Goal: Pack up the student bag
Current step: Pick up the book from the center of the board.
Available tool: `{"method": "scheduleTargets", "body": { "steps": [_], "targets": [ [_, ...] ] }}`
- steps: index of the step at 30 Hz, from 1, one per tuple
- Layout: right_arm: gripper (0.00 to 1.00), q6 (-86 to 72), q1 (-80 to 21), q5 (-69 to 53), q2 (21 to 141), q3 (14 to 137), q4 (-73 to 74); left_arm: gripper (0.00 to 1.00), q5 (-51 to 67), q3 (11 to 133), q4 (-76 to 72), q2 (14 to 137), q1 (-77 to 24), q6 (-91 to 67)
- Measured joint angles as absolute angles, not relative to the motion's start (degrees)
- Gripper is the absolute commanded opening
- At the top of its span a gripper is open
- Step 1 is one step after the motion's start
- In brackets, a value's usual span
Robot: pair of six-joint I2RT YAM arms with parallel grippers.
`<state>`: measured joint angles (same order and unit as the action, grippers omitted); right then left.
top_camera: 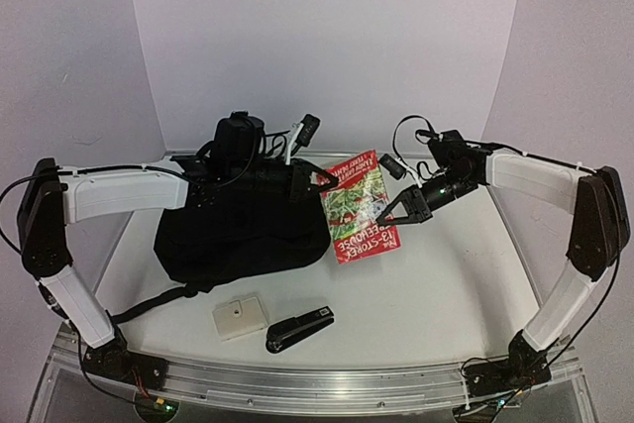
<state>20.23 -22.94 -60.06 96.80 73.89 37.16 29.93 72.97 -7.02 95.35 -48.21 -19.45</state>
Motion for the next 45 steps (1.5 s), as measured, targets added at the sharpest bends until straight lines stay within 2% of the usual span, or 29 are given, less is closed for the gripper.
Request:
{"method": "scheduleTargets", "body": {
  "steps": [1, 2, 3, 6, 13, 22, 26, 30, 32, 35, 38, 40, 41, 42, 45],
  "targets": [
    [0.0, 19.77, -23.15, -59.93, 96.06, 73.89, 37.33, 0.62, 28.66, 72.36, -7.01, 94.79, -47.93, -19.21],
    [0.0, 19.27, -23.2, -59.89, 95.56, 73.89, 37.53, 0.74, 27.58, 72.25, -6.72, 94.4, -47.78, -19.12],
    [0.0, 18.82, -23.2, -59.8, 95.16, 73.89, 37.5, 0.83, 26.46, 72.25, -6.22, 94.01, -47.72, -19.02],
    [0.0, 17.77, -23.18, -58.32, 94.33, 73.89, 37.62, 0.99, 23.09, 72.33, -2.86, 92.36, -47.72, -17.5],
    [0.0, 19.45, -24.71, -53.24, 92.72, 73.89, 40.89, 1.0, 18.58, 74.0, 11.4, 88.77, -47.72, -7.83],
    [0.0, 26.11, -36.45, -46.03, 92.44, 73.9, 48.15, 0.99, 22.97, 74.79, 20.8, 88.29, -47.72, 0.6],
    [0.0, 28.13, -40.18, -43.71, 92.44, 74.21, 50.86, 0.92, 29.62, 77.65, 23.16, 90.46, -47.82, 2.21],
    [0.0, 29.15, -40.82, -42.65, 92.44, 75.41, 52.68, 0.9, 36.77, 78.74, 24.64, 92.98, -48.32, 3.57],
    [0.0, 29.58, -40.82, -42.41, 92.44, 76.07, 53.18, 0.84, 39.27, 78.7, 25.13, 93.28, -48.55, 3.63],
    [0.0, 30.18, -40.8, -42.14, 92.46, 76.77, 53.81, 0.64, 42.08, 78.65, 25.04, 93.35, -49.29, 3.6],
    [0.01, 30.68, -40.82, -41.93, 92.5, 77.41, 54.75, 0.38, 43.43, 78.72, 25.0, 94.18, -49.91, 3.63],
    [0.06, 30.92, -40.83, -41.78, 92.55, 77.84, 55.61, 0.22, 43.49, 78.88, 25.06, 95.29, -50.06, 3.61],
    [0.1, 30.96, -40.93, -41.65, 92.66, 78.24, 56.19, 0.16, 43.37, 78.96, 25.08, 95.94, -50.06, 3.26],
    [0.2, 30.85, -40.96, -41.31, 92.73, 78.72, 56.64, 0.11, 43.3, 78.96, 24.97, 96.34, -50.04, 2.54],
    [0.72, 29.55, -40.29, -39.44, 93.35, 81.6, 58.54, 0.01, 42.75, 78.98, 23.29, 96.13, -49.87, 0.95]
  ]
}}
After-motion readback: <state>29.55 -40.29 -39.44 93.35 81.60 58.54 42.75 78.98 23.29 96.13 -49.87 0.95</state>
